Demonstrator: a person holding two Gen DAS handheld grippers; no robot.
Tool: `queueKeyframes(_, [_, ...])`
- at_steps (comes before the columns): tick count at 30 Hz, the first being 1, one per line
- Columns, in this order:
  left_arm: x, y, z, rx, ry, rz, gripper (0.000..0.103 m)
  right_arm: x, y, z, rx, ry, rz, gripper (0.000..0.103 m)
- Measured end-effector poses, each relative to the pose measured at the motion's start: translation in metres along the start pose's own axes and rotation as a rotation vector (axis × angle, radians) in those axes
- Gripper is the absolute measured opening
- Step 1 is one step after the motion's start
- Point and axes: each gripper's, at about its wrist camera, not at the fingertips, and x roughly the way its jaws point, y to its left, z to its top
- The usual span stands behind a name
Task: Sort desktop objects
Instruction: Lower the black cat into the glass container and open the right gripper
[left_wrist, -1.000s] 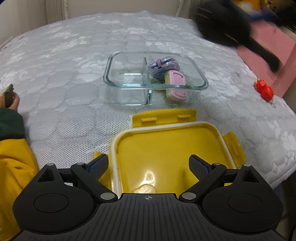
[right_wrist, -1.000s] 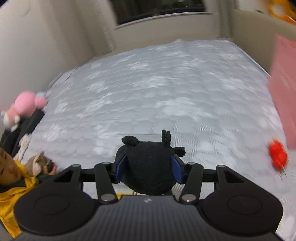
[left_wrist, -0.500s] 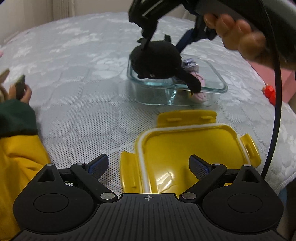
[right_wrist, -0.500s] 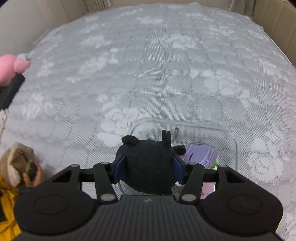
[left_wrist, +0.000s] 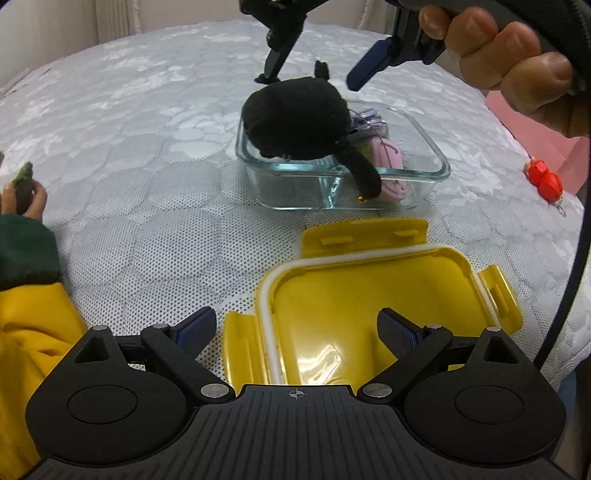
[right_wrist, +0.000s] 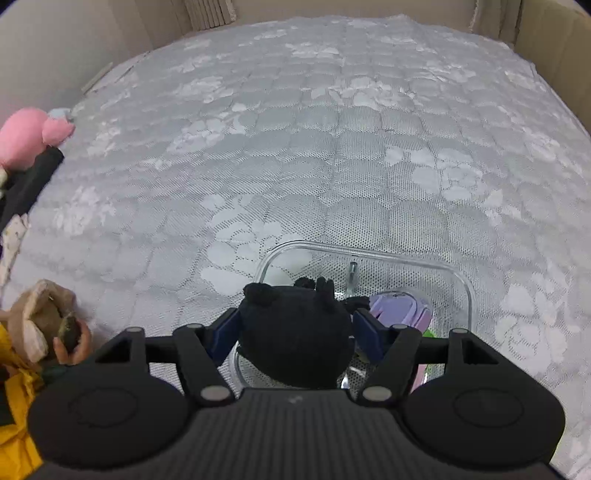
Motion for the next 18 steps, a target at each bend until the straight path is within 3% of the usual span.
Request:
queueKeyframes(4, [0.001,-0.005,0.0,0.018,0.001,-0.01,0.097,-0.009,0.005,0.003,-0.096,-0.01,-0.005,0.056])
queueKeyframes(10, [-0.001,-0.009,0.0,0.051,-0.008,-0.017,0.097,0.007,0.052,-0.007,-0.5,0.029,-0.115,0.057])
queueKeyframes(15, [-0.003,-0.006,-0.001,0.06,-0.02,-0.002,0.097,0.03,0.059,-0.016,-0.5,0.029,-0.187,0.057])
queueKeyframes(18, [-0.002,-0.002,-0.001,0.045,-0.02,-0.009,0.097,0.024,0.051,-0.009,-0.385,0.048,-0.165,0.049])
